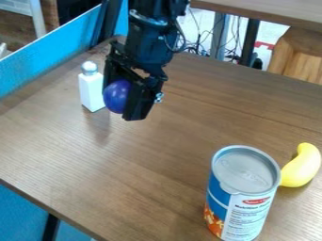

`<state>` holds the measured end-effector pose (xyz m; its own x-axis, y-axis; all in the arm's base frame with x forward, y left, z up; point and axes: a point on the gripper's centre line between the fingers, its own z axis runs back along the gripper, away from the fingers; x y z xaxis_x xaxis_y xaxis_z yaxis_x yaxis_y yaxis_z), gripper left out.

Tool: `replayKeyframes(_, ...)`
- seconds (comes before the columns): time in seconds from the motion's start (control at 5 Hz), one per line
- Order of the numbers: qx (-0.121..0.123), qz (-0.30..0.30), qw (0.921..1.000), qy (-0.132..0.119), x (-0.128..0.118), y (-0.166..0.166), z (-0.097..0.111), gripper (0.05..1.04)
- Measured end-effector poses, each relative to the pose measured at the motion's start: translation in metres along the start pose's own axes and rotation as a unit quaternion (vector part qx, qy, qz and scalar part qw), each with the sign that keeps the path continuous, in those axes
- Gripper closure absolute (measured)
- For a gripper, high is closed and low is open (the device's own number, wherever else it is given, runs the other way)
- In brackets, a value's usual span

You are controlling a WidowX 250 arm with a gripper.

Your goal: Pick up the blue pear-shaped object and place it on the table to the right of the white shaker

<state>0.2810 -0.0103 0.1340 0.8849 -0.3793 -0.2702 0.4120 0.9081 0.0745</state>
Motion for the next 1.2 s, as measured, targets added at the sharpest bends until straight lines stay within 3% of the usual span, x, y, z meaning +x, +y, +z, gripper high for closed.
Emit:
replayKeyframes(0.2,0.049,-0.002,0.9986,-0.019,0.018,0.017,-0.011,0.248)
replayKeyframes(0.4,0.055,0.01,0.9975,-0.042,0.037,0.02,-0.021,0.248)
replayKeyframes(0.8,0.018,0.056,0.9969,-0.052,0.059,0.025,-0.049,0.248)
replayKeyframes(1.2,0.005,0.075,0.9956,-0.057,0.09,0.034,-0.054,0.248)
